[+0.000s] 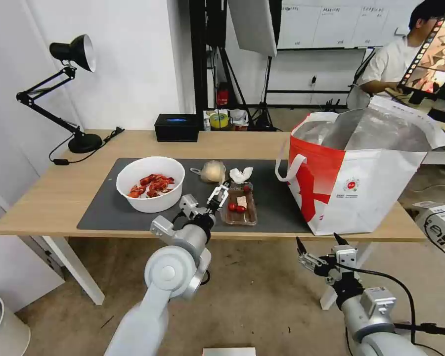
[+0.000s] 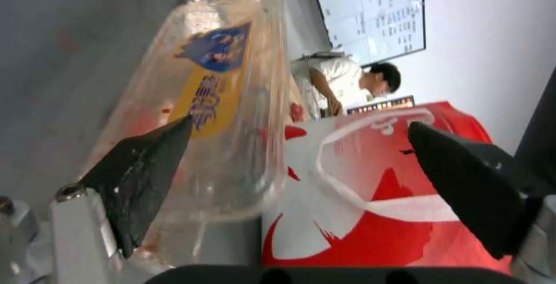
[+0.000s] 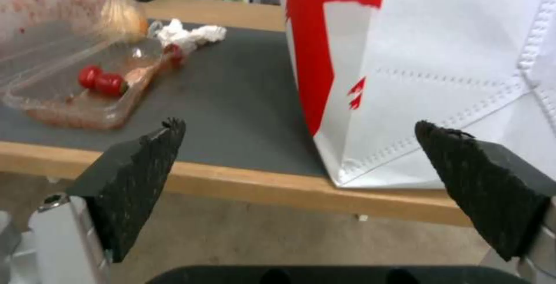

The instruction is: Pick up the trash from the table and place it into the takeout bag.

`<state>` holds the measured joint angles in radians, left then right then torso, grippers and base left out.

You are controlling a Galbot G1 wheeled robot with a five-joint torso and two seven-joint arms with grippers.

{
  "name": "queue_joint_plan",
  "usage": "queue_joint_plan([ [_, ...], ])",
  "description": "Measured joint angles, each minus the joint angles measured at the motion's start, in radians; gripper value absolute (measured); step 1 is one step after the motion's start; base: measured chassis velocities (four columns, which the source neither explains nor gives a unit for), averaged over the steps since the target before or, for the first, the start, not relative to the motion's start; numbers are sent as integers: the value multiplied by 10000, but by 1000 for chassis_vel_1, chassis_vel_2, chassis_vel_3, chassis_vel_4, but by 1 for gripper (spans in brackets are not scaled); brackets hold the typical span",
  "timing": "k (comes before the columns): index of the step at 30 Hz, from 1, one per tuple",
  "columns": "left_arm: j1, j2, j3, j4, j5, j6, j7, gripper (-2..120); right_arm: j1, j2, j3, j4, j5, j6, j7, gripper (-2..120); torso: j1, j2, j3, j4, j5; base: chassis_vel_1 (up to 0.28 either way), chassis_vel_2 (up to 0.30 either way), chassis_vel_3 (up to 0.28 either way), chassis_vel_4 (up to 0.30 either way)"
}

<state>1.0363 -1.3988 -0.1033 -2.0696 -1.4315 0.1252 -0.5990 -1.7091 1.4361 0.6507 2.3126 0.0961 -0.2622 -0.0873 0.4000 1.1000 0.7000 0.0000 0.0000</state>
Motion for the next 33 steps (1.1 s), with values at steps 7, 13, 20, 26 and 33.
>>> queue_joint_plan([
  [7,-463,87,662,565,-15,35,-108,100,-110,-399,75,-4,20,228,-39,100,0,0,0,0,1,0,0,0,0],
  [13,-847,352,1065,752,-33,222,-60,100,-130,-386,143,-32,45,327,-29,100,0,0,0,-2,0,0,0,0,0],
  [20,-1039,1167,1403,663,1063,594,747,100,-150,-410,132,-33,126,439,-44,100,0,0,0,0,-1,0,0,0,0],
  [26,-1677,2651,2309,668,3317,946,2351,85,-9,-743,124,20,986,309,166,100,0,0,0,1,0,0,0,0,0],
  [33,-2818,4228,3311,1201,5548,969,4056,63,223,-1197,202,395,2431,-317,799,100,0,0,0,1,-3,0,0,0,0],
])
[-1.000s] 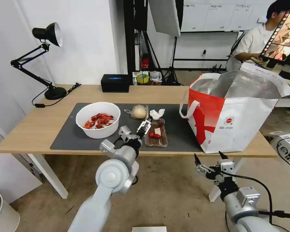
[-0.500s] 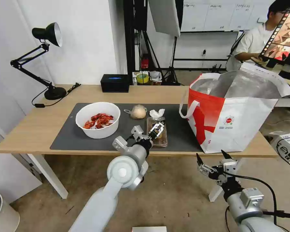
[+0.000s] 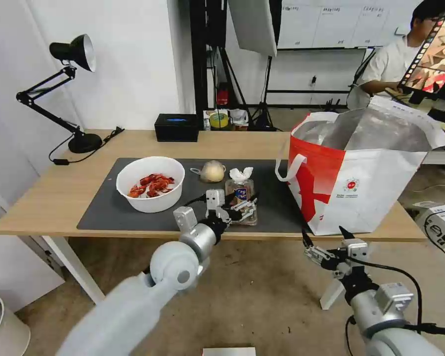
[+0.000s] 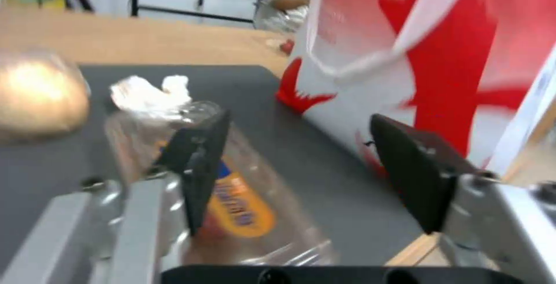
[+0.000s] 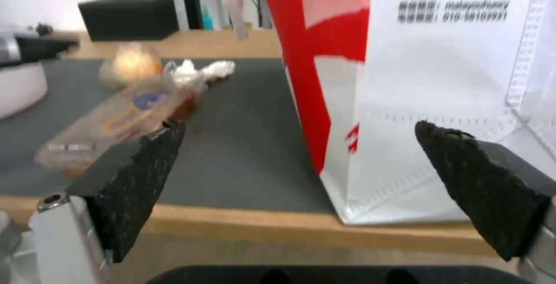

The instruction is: Pick up the trash from the table and place it into the takeout bag.

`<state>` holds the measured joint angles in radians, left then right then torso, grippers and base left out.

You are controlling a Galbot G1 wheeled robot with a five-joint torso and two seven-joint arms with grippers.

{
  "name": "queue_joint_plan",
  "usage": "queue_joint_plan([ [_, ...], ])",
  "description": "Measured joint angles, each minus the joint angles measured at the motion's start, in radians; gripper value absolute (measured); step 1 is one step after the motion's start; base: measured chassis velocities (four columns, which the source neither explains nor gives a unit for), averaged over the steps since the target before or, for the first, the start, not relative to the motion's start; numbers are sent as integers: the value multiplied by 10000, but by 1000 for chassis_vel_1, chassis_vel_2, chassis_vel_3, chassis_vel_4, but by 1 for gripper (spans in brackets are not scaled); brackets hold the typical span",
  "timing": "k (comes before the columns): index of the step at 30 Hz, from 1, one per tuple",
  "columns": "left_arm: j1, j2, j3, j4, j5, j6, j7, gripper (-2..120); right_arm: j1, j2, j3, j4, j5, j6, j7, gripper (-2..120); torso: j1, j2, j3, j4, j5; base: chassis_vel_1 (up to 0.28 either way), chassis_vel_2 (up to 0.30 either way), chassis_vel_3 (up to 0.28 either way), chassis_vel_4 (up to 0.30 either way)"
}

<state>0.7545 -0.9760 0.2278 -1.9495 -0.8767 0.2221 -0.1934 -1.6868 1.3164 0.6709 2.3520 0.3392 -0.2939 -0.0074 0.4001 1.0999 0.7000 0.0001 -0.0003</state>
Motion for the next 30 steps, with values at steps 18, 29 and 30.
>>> queue_joint_plan([
  [18,-1321,1117,1309,1239,879,-127,1586,0,1420,-1628,202,-100,7258,-659,915,100,0,0,0,0,3,0,0,0,0],
  [29,-1400,1000,1636,1422,979,-164,1617,0,3356,-2251,-739,-1181,9660,-802,1597,100,0,0,0,-1,4,0,0,0,0],
  [30,-1401,1001,1651,1451,1016,-172,1603,0,3539,-2254,-890,-1325,9712,-832,1669,100,0,-1,0,0,4,0,0,0,0],
])
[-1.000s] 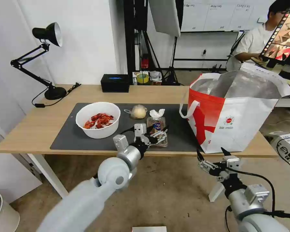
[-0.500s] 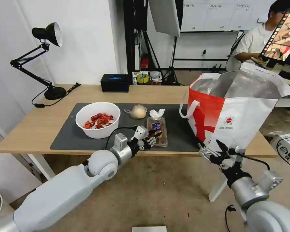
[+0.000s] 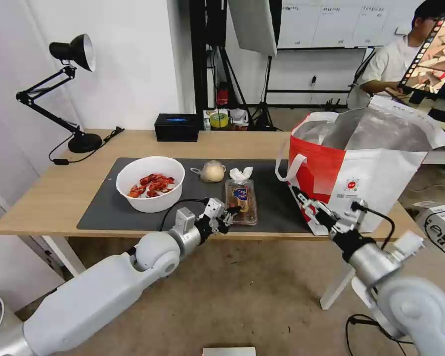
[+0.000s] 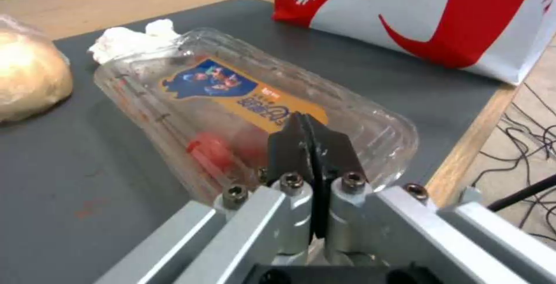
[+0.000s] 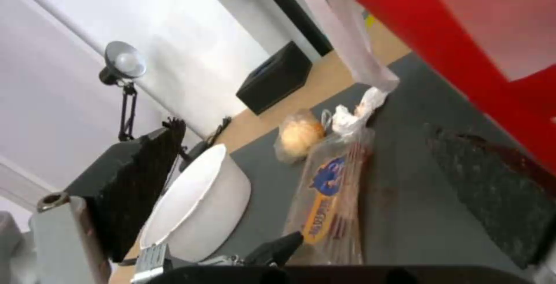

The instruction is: Pick up the trash from the table and place it into the takeout bag.

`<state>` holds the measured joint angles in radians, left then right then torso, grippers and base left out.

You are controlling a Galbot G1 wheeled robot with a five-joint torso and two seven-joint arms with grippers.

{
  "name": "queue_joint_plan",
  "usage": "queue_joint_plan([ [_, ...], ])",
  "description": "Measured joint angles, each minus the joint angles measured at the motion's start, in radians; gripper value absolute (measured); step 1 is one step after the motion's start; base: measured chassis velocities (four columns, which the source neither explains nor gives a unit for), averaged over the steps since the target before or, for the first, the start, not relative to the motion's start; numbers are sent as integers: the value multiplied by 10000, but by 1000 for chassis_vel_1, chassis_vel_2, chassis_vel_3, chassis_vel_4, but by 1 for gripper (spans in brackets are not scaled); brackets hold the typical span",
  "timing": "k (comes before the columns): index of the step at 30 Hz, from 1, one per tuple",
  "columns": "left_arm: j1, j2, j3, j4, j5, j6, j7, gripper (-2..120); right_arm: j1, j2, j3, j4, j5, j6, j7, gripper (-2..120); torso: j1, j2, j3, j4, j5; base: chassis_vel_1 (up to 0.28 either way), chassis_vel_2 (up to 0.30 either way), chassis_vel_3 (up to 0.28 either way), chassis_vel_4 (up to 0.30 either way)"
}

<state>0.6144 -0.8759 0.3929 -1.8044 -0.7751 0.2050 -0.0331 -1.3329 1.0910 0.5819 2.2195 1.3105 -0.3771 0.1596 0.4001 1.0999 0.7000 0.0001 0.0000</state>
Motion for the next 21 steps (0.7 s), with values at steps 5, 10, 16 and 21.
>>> queue_joint_plan([
  [5,41,14,4,71,19,-30,-57,0,660,29,-580,-570,372,-158,331,100,0,1,0,-1,0,0,0,0,0],
  [10,141,33,0,74,29,-73,-79,0,1374,68,-1029,-1060,856,-485,688,100,0,2,0,-1,-1,0,0,0,0],
  [16,212,17,12,126,25,-210,-188,0,2878,221,-1867,-2087,1210,-1443,1493,100,0,2,0,0,-1,0,0,0,0],
  [21,198,51,46,112,-37,-222,-307,0,3758,345,-2410,-2809,1547,-1986,2085,100,0,2,1,0,-1,0,0,0,0],
])
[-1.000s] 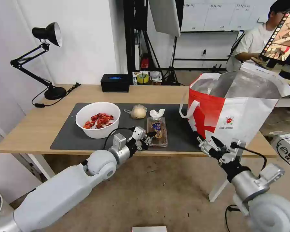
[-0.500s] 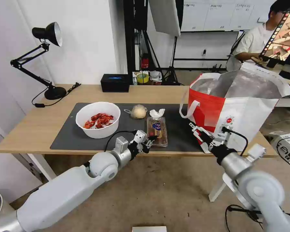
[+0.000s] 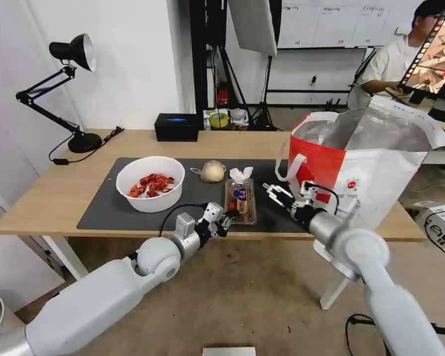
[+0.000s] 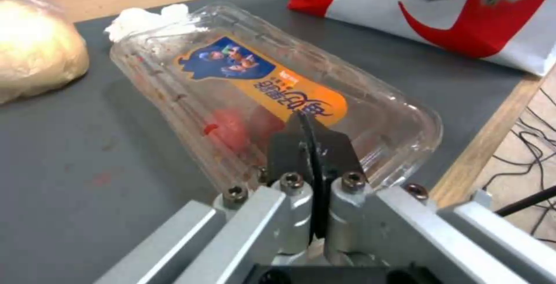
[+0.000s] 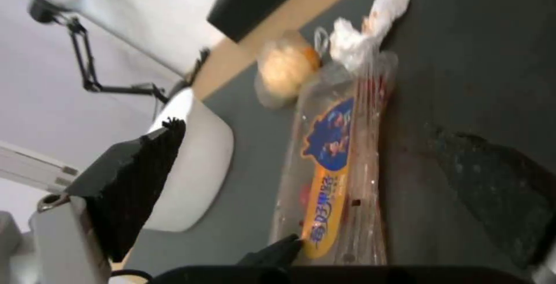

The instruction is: Pick up the trash from the table and place it into the takeout bag.

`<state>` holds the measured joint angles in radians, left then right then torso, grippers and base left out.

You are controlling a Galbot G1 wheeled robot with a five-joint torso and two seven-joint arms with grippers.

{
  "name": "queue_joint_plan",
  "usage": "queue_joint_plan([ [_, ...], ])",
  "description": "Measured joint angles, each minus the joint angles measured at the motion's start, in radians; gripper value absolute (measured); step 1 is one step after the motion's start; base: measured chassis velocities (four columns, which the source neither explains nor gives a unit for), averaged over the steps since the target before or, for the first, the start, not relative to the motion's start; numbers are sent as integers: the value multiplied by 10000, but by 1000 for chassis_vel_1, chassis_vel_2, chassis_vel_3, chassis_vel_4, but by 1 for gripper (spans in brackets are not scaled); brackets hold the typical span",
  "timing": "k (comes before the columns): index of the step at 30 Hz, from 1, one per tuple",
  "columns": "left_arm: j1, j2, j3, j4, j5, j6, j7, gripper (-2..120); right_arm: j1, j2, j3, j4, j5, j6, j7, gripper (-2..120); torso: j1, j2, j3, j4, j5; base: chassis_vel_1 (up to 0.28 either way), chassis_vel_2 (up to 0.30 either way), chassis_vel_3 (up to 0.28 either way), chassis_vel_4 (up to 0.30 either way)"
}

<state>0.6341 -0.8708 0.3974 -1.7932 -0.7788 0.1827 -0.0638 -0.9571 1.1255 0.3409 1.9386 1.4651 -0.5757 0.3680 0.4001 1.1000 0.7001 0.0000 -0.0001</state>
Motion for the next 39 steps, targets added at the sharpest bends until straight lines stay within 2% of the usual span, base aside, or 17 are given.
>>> queue_joint_plan([
  [16,-5,-27,53,-16,-258,-90,-244,0,1414,591,-988,-1431,209,-835,1074,100,0,0,-1,1,1,0,0,0,0],
  [39,-84,-32,118,56,-460,-353,-231,0,2538,1098,-1696,-2594,149,-1435,1469,100,-1,0,-1,0,0,0,0,0,0],
])
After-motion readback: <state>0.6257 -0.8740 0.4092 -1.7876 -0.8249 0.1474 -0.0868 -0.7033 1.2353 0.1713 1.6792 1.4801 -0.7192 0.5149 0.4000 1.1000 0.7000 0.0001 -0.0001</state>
